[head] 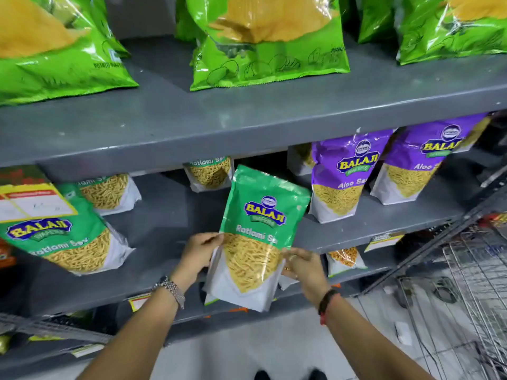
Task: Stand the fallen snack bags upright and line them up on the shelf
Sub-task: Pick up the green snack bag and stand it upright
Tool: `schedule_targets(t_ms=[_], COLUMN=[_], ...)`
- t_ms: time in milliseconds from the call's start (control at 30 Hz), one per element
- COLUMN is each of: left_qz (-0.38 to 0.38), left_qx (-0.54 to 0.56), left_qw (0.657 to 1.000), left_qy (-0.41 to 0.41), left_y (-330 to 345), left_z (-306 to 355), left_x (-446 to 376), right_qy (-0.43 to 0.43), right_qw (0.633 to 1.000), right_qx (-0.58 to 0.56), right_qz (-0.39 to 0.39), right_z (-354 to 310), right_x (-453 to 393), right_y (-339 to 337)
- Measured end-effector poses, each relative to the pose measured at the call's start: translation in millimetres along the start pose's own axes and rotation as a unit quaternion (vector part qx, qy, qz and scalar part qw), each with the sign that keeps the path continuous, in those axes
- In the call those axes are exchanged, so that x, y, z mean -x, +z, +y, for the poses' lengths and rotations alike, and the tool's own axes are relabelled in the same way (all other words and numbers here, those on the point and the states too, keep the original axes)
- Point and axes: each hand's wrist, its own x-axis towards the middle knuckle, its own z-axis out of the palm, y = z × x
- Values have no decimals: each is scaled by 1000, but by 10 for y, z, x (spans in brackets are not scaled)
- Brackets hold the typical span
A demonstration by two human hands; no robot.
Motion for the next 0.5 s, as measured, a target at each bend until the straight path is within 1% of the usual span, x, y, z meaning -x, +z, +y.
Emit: schedule_targets(t_ms=[100,167,267,333,500], left_qz=[-11,-7,-29,-48,-73], left_qx=[68,103,137,142,157], left_qw=[998,994,990,989,984], left_qy=[13,26,23,18,39], left_y=[234,396,586,664,775], left_z=[-16,-26,-45,-52,-2], left_x=[342,525,681,711,712], right_qy=[-71,-104,-141,-154,-165], right_qw=[996,992,987,984,980], right_qx=[52,58,56,57,50], right_qz=[30,31,50,75,95], right_z=[-20,-36,-82,-103,-134], right_x=[170,315,525,600,743], right_y=[-320,-495,-668,-745,-850])
